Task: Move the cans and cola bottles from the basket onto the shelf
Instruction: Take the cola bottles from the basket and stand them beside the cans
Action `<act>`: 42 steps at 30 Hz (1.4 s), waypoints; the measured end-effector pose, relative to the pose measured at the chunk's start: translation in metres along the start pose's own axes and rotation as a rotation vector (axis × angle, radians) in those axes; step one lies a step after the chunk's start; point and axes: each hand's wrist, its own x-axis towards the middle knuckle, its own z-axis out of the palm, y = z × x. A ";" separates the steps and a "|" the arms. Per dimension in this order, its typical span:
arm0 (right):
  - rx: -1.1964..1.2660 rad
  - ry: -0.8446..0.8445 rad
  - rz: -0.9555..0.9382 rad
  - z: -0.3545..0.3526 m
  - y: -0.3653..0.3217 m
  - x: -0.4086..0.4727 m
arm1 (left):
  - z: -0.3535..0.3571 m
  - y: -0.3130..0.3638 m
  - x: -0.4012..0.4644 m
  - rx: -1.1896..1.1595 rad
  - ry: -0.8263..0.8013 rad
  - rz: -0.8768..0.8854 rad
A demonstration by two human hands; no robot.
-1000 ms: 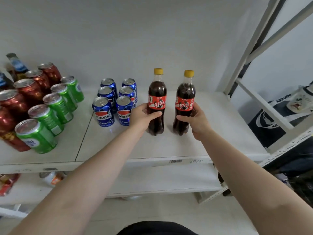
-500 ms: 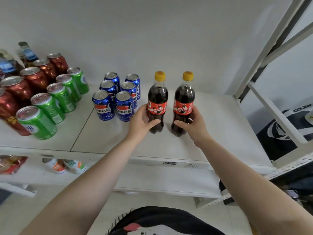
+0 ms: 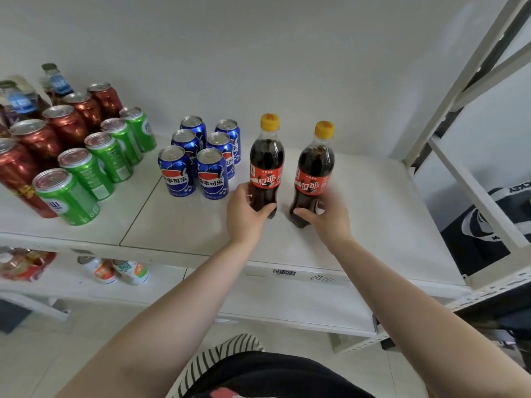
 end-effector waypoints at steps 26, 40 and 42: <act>-0.016 0.053 0.116 0.042 -0.019 0.153 | 0.041 -0.004 0.157 0.224 -0.061 0.050; -0.041 0.054 0.120 0.043 -0.022 0.155 | 0.044 -0.002 0.156 0.220 -0.053 0.036; -0.069 0.047 0.118 0.042 -0.023 0.156 | 0.045 0.001 0.154 0.226 -0.051 0.023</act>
